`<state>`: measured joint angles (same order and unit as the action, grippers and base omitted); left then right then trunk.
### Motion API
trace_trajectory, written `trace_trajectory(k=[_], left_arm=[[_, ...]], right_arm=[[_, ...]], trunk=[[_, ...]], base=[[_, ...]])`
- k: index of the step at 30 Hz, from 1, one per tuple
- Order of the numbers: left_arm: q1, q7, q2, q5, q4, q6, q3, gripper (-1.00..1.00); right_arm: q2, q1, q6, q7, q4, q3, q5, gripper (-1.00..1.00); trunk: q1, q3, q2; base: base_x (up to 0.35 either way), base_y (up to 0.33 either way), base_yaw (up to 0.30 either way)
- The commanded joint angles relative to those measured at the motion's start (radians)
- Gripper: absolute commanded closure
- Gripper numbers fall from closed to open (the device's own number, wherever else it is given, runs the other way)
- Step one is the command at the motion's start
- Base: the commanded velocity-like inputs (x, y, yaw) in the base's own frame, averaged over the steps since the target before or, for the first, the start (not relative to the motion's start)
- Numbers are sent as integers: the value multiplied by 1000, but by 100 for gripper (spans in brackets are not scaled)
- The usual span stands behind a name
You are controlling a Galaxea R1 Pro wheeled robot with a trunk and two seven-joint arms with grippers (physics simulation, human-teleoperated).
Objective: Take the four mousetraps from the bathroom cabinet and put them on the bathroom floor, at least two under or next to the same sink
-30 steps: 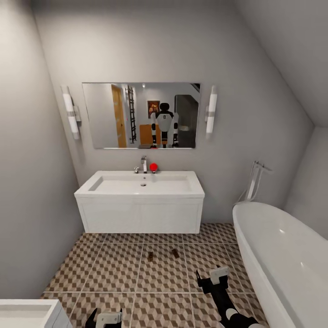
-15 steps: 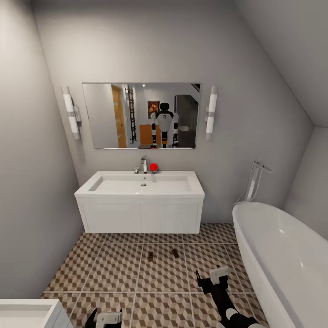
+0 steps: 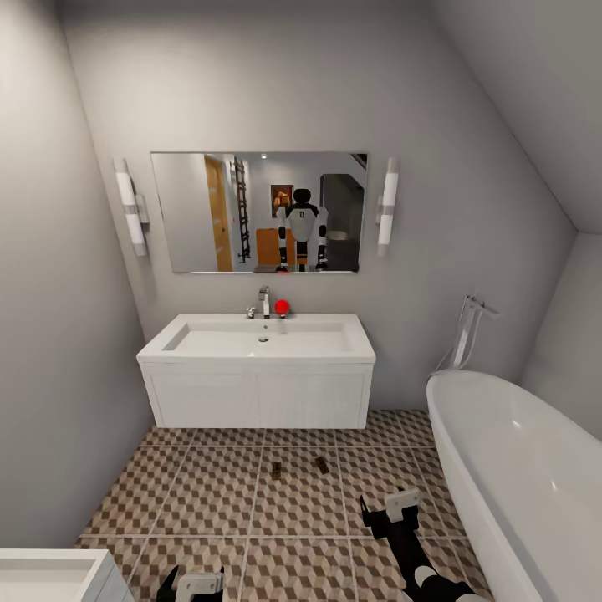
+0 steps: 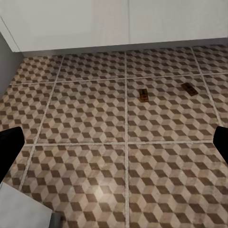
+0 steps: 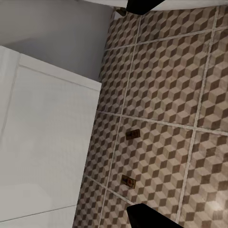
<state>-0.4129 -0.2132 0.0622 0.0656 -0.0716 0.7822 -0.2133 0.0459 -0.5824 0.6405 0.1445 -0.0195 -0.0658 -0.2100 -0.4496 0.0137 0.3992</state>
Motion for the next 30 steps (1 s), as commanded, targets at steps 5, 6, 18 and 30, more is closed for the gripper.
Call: trace_trajectory(k=[5,6,18,30], left_arm=[[-1,-3,1,6,-4,5,-9,-100],[-1,-3,1,6,-4,5,-8,-100],[-1,-3,1,6,-4,5,-8,-100],[-1,-3,1,6,-4,5,-9,-100]], right_arm=[[0,0,1,8,1,-6,-6,-100],[0,0,1,7,1,-6,-6,-100],[3,0,1,8,1,-6,-5,-100],[3,0,1,9,1,-6,-6,-100]], trunk=[[0,0,1],[0,0,1],[0,0,1],[0,-1,1]], base=[[0,0,0],[0,0,0],[0,0,194],[0,0,281]])
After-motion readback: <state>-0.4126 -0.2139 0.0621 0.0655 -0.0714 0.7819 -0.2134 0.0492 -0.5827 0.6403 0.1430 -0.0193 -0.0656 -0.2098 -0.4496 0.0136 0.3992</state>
